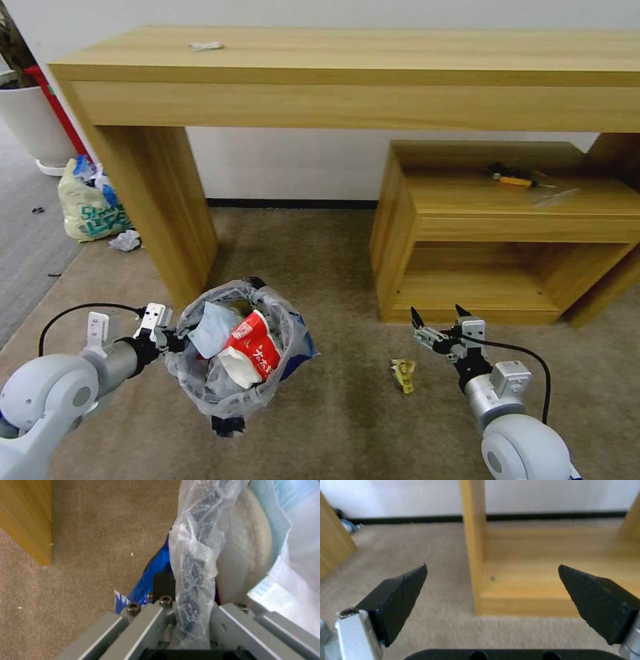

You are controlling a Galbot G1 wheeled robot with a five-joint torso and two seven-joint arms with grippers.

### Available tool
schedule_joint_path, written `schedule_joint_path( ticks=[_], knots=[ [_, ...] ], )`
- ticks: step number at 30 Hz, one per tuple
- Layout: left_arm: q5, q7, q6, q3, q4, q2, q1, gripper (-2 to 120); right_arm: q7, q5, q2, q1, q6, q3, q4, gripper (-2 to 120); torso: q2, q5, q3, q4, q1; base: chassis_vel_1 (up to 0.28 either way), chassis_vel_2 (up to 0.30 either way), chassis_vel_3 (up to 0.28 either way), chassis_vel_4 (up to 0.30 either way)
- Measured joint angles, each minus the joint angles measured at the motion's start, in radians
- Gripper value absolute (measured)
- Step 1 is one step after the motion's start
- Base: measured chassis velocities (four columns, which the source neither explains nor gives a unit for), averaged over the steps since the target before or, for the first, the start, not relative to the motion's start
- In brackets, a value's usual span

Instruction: Pick up the trash bin and place the garbage on the floor into it.

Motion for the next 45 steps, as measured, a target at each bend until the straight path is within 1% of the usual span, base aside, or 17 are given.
schedule_joint_path(
  ticks=[1, 4, 5, 6, 10, 11, 14, 15, 18, 19, 21, 22, 26, 30, 34, 43, 45],
  knots=[
    [0.001, 0.0, 0.0, -0.002, -0.001, -0.002, 0.002, 0, -0.005, 0.014, -0.002, 0.006, -0.007, 0.003, -0.029, 100, 0.0, -0.0002, 0.0, 0.0, 0.0, 0.0, 0.0, 0.0, 0.0],
    [0.001, 0.0, 0.0, -0.002, -0.001, -0.002, 0.002, 0, -0.005, 0.014, -0.002, 0.006, -0.007, 0.003, -0.029, 100, 0.0, -0.0002, 0.0, 0.0, 0.0, 0.0, 0.0, 0.0, 0.0],
    [0.005, -0.001, 0.0, -0.005, -0.001, -0.005, 0.007, 0, -0.025, 0.028, -0.006, 0.024, -0.021, 0.009, -0.102, 100, 0.0, -0.0001, 0.0, 0.0006, 0.0, 0.045, 0.057, -0.05, -0.041],
    [0.008, -0.002, 0.0, -0.006, -0.003, -0.007, 0.01, 0, -0.053, 0.037, -0.007, 0.044, -0.043, 0.012, -0.142, 100, 0.0, -0.0009, 0.0, 0.0006, 0.0, 0.024, 0.042, -0.027, -0.051],
    [0.01, -0.002, 0.0, -0.006, -0.003, -0.008, 0.013, 0, -0.073, 0.056, -0.009, 0.064, -0.078, 0.011, -0.187, 100, 0.0, -0.0006, 0.0, 0.0006, 0.0, 0.006, 0.011, -0.007, -0.013],
    [0.011, -0.001, 0.0, -0.006, -0.004, -0.008, 0.014, 0, -0.087, 0.066, -0.011, 0.092, -0.114, 0.0, -0.235, 100, 0.0, 0.0002, 0.0, 0.0005, 0.0, 0.0, 0.0, 0.0, 0.0],
    [0.011, -0.003, 0.0, -0.006, -0.005, -0.006, 0.014, 0, -0.102, 0.06, -0.008, 0.139, -0.163, -0.029, -0.313, 100, 0.0, -0.0001, 0.0, 0.0002, 0.0, 0.0, 0.0, 0.0, 0.0],
    [0.011, -0.003, 0.0, -0.006, -0.005, -0.006, 0.014, 0, -0.102, 0.06, -0.008, 0.139, -0.163, -0.029, -0.313, 100, 0.0, -0.0001, 0.0, 0.0002, 0.0, 0.0, 0.0, 0.0, 0.0],
    [0.01, -0.005, 0.0, -0.006, -0.006, -0.002, 0.014, 0, -0.098, 0.061, 0.001, 0.19, -0.195, -0.064, -0.399, 100, 0.0, -0.0004, 0.0, 0.0003, 0.0, 0.0, 0.0, 0.0, 0.0],
    [0.01, -0.005, 0.0, -0.006, -0.006, -0.002, 0.014, 0, -0.098, 0.061, 0.001, 0.19, -0.195, -0.064, -0.399, 100, 0.0, -0.0004, 0.0, 0.0003, 0.0, 0.0, 0.0, 0.0, 0.0],
    [0.01, -0.007, 0.0, -0.006, -0.006, 0.001, 0.016, 0, -0.091, 0.059, 0.006, 0.235, -0.212, -0.096, -0.471, 100, 0.0, -0.0002, 0.0, 0.0003, 0.0, 0.0, 0.0, 0.0, 0.0],
    [0.01, -0.007, 0.0, -0.006, -0.006, 0.001, 0.016, 0, -0.091, 0.059, 0.006, 0.235, -0.212, -0.096, -0.471, 100, 0.0, -0.0002, 0.0, 0.0003, 0.0, 0.0, 0.0, 0.0, 0.0],
    [0.008, -0.01, 0.0, -0.006, -0.007, 0.005, 0.018, 0, -0.078, 0.061, 0.025, 0.325, -0.241, -0.154, -0.584, 100, 0.0, -0.0002, 0.0, 0.0004, 0.0, 0.0, 0.0, 0.0, 0.0],
    [0.006, -0.014, 0.0, -0.005, -0.007, 0.005, 0.018, 0, -0.075, 0.064, 0.032, 0.361, -0.255, -0.183, -0.623, 100, 0.0, -0.0003, 0.0, 0.0005, 0.0, 0.0, 0.0, 0.0, 0.0],
    [0.003, -0.018, 0.0, -0.001, -0.007, 0.005, 0.016, 0, -0.054, 0.086, 0.046, 0.406, -0.288, -0.23, -0.668, 96, 0.0, -0.0003, 0.0, 0.0003, 0.0, 0.0, 0.0, 0.0, 0.0],
    [-0.005, -0.02, 0.0, -0.003, -0.006, 0.015, 0.012, 0, -0.019, 0.095, 0.069, 0.442, -0.311, -0.261, -0.727, 91, 0.0, -0.0003, 0.0, 0.0002, 0.0, 0.0, 0.0, 0.0, 0.0],
    [-0.008, -0.02, 0.0, -0.004, -0.004, 0.018, 0.008, 0, -0.011, 0.098, 0.081, 0.455, -0.311, -0.265, -0.752, 87, 0.0, -0.0003, 0.0, 0.0002, 0.0, 0.0, 0.0, 0.0, 0.0]
  ],
)
